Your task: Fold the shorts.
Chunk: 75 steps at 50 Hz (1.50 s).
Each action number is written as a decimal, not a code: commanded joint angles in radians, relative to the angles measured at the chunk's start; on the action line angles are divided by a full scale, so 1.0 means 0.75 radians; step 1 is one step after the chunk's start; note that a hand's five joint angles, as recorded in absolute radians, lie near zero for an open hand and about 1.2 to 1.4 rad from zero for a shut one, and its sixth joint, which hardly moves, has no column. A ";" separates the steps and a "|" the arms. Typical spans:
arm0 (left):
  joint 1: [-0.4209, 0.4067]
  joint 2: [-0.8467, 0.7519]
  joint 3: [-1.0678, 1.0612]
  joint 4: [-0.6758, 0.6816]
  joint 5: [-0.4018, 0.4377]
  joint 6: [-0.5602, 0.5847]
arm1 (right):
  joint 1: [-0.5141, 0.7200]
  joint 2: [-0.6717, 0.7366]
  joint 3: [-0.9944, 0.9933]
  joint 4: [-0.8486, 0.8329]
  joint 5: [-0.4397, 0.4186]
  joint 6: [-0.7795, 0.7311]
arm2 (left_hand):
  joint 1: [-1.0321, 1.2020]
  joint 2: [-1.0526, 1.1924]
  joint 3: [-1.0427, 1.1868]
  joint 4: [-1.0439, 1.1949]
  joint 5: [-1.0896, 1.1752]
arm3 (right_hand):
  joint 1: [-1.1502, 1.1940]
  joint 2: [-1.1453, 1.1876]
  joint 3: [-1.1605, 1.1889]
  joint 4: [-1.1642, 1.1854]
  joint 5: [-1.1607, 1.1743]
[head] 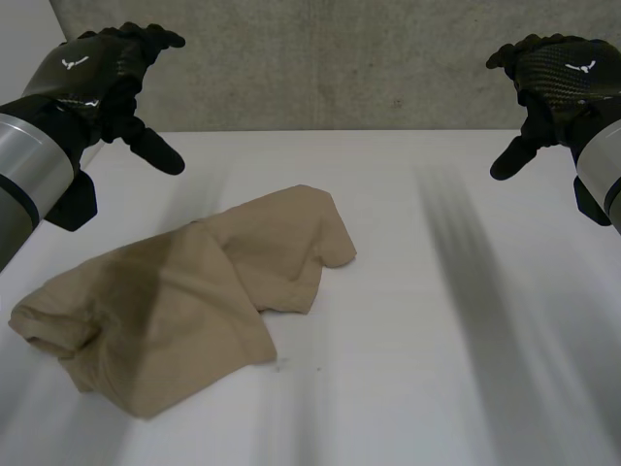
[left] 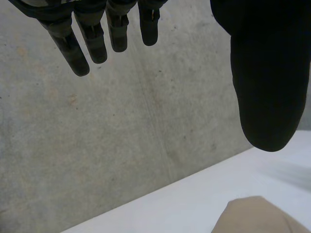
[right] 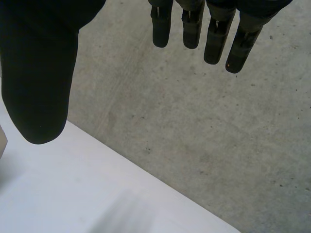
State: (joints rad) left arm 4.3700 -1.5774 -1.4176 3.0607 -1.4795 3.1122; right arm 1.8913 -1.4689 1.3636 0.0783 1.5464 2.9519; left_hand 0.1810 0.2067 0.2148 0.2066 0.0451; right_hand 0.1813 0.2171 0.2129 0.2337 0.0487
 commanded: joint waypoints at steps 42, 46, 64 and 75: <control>-0.155 -0.241 0.348 0.449 -0.281 0.692 | -0.004 0.042 0.004 -0.004 0.002 -0.113 | 1.620 1.586 1.575 1.586 1.569 | -0.009 -0.057 -0.051 -0.079 -0.065; -0.367 -0.261 0.242 0.511 -0.294 0.732 | -0.006 0.024 0.002 -0.004 0.002 -0.113 | 1.620 1.586 1.575 1.586 1.569 | -0.009 -0.057 -0.051 -0.079 -0.065; -0.903 -0.494 -0.374 0.458 -0.463 0.763 | -0.004 -0.003 0.006 -0.004 -0.045 -0.115 | 0.455 0.421 0.410 0.421 0.404 | -0.009 -0.057 -0.051 -0.079 -0.065; -0.957 -0.243 -0.333 0.357 -0.492 0.757 | 0.010 0.020 0.021 0.000 -0.049 -0.158 | 0.251 0.217 0.206 0.217 0.199 | -0.009 -0.057 -0.051 -0.079 -0.065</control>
State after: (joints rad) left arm 3.6305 -1.8955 -1.7014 3.3439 -1.8427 3.6856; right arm 1.8914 -1.4662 1.3748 0.0754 1.5103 2.8611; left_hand 0.4086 0.4005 0.4041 0.3901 0.2059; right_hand 0.1813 0.2171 0.2129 0.2337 0.0487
